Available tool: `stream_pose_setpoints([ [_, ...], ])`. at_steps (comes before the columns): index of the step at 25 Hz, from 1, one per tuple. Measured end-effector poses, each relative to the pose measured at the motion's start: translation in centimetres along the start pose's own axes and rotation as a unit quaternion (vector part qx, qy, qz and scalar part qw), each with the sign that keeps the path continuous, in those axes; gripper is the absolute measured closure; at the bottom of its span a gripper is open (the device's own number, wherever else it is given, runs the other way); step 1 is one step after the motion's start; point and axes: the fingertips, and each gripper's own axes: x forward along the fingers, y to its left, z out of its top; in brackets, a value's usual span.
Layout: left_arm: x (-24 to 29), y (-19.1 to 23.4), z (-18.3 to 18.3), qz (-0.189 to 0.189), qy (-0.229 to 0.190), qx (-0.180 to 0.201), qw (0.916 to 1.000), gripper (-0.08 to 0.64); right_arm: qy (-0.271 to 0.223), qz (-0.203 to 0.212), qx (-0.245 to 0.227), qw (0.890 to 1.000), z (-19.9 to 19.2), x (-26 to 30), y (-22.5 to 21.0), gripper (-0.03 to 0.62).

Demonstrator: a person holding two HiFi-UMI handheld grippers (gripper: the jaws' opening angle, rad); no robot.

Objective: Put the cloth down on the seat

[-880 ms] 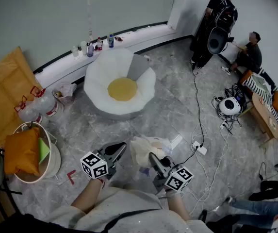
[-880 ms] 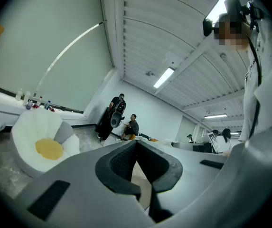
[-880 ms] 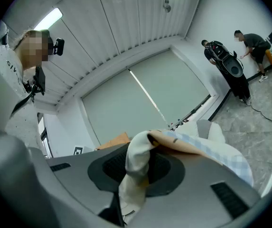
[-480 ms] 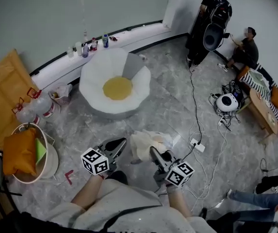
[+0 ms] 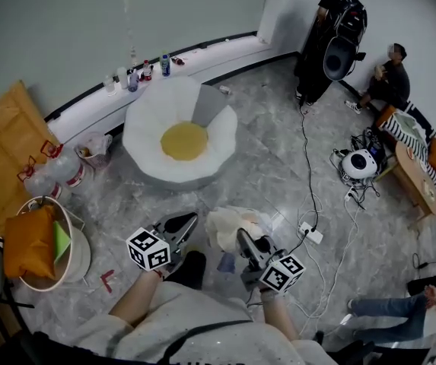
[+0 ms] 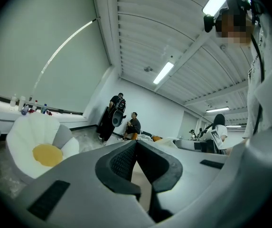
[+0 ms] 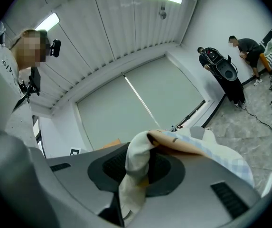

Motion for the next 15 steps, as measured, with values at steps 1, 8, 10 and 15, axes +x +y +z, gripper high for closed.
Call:
stream_pose_setpoints([
  [1, 0.5, 0.8, 0.1, 0.002, 0.001, -0.001, 1.0, 0.546, 0.0, -0.001, 0.001, 1.0, 0.3, 0.7, -0.8, 0.506],
  [8, 4.4, 7.8, 2.1, -0.003, -0.003, -0.008, 1.0, 0.546, -0.009, -0.006, 0.003, 1.0, 2.4, 6.6, -5.5, 0.506],
  [10, 6.3, 9.9, 3.4, -0.007, -0.004, -0.008, 0.9999, 0.546, -0.009, -0.008, 0.005, 1.0, 3.6, 8.9, -7.2, 0.506],
  [15, 10.9, 15.5, 6.0, -0.016, 0.0, -0.013, 0.9998, 0.546, -0.008, -0.01, 0.007, 1.0, 6.2, 14.8, -11.1, 0.506],
])
